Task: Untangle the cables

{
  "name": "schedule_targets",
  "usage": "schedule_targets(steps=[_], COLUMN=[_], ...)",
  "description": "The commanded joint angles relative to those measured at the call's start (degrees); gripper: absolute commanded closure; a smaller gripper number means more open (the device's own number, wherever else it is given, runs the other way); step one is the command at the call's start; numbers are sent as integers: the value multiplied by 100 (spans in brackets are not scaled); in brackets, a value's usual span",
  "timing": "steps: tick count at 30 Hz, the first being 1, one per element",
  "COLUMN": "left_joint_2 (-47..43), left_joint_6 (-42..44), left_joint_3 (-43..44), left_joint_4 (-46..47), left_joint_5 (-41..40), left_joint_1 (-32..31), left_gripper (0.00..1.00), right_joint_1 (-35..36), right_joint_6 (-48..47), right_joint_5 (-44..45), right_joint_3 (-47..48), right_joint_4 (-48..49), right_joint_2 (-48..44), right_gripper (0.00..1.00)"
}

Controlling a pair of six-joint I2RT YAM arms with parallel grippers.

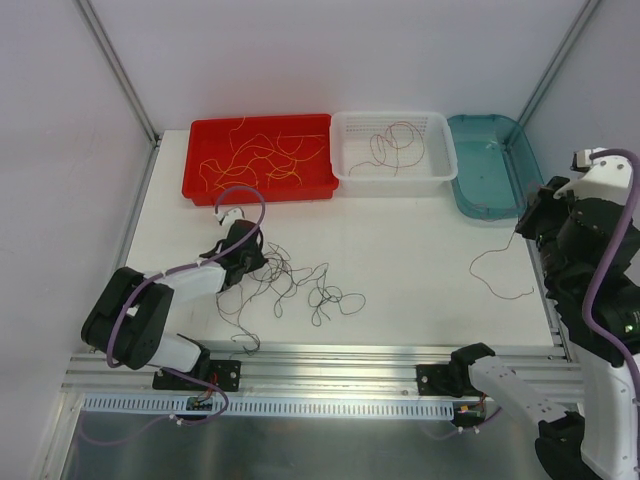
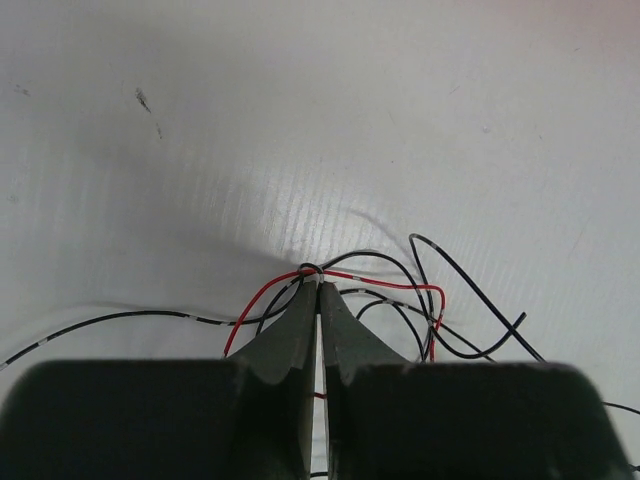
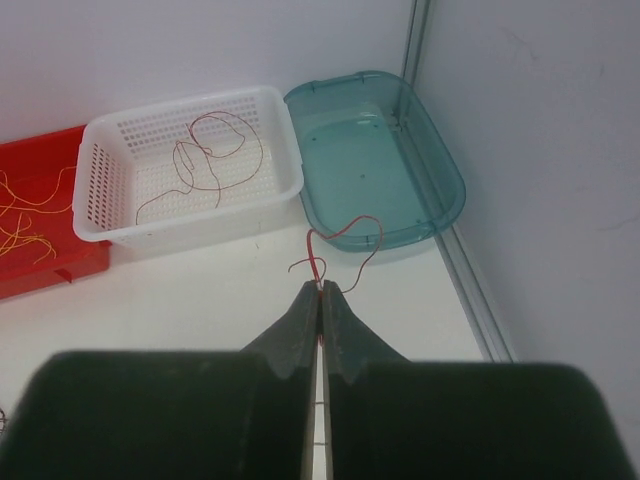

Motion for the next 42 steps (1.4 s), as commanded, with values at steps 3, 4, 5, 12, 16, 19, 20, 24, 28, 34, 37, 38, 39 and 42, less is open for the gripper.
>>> schedule_targets(steps=[3,4,5,12,16,19,20,24,28,34,37,38,39,42], left_joint_2=[-243,-435,-559,-1754,-2282,-2467,-2511,-2634,-2862,-3161,-3337,-3364,-3381,-3355], left_joint_6=[-20,15,59,656,1008,1280,1403,1772,2203,2441,2406,2415,2432,2476], left_joint_3=[37,107,160,1151,1801,2269,2374,2779,2666,1823,1348,1286,1277,1285], left_joint_4=[-160,-239,-327,-1758,-2594,-3235,-3376,-4027,-4186,-4090,-3923,-3870,-3878,-3817], left_joint_5=[317,405,476,644,669,757,818,977,969,108,-225,-253,-271,-393], left_joint_1=[96,87,87,96,166,297,341,596,746,755,755,755,755,763], left_gripper=[100,99,91,43,18,3,1,1,1,1,1,1,1,1], right_joint_1=[-39,-48,-48,-136,-144,-144,-153,-179,-232,-338,-373,-382,-390,-434], right_joint_6=[60,86,113,69,-62,-150,-177,-379,-546,-686,-836,-880,-950,-977], right_joint_5=[-195,-300,-362,-757,-1284,-1504,-1549,-1611,-1531,-1681,-1707,-1733,-1734,-1672], right_joint_3=[-741,-1030,-1172,-1341,-1078,-709,-603,90,1029,2182,2675,2754,2851,2852], right_joint_4=[365,427,575,1156,1630,1841,2060,2553,3237,4064,4416,4496,4575,4664], right_joint_2=[66,57,48,443,830,1243,1365,2016,2780,4230,4968,5127,5476,5936], right_gripper=[99,99,99,99,99,99,99,99,99,99,99,99,99,99])
